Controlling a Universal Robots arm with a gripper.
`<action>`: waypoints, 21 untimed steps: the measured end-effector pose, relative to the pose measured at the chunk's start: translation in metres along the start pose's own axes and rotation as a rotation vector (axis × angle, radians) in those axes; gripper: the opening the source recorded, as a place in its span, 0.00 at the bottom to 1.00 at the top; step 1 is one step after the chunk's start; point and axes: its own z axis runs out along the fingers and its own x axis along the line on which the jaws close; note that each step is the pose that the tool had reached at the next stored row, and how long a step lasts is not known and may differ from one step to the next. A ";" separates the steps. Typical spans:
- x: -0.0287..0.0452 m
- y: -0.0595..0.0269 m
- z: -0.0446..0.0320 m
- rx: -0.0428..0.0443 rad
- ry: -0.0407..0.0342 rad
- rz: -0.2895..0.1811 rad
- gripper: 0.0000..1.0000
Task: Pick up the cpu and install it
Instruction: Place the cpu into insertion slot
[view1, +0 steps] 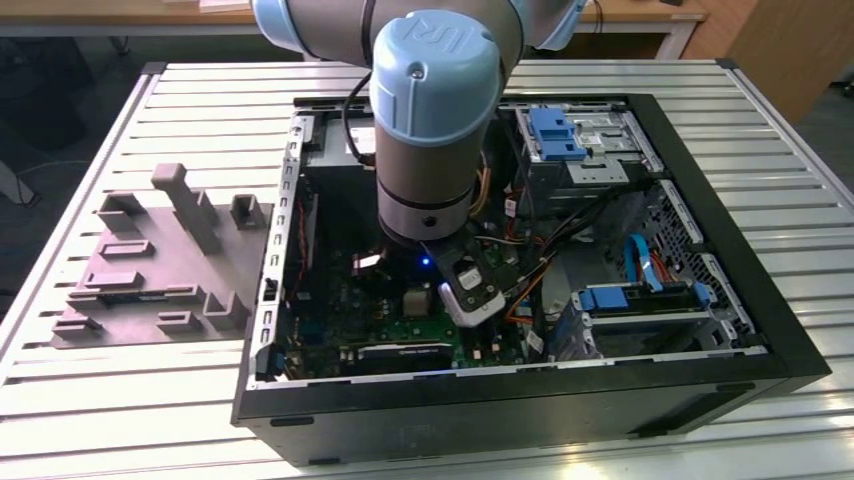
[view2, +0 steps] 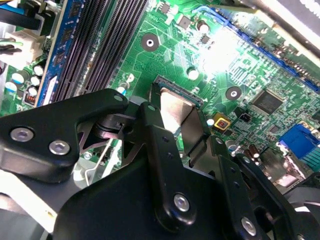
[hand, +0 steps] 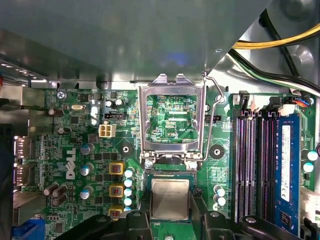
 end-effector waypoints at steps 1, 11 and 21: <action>0.0000 0.0000 0.0000 -0.0001 0.0000 0.000 0.42; 0.0001 0.0001 -0.0032 -0.0001 0.0012 0.000 0.42; 0.0003 0.0003 -0.0114 -0.0002 0.0019 0.000 0.42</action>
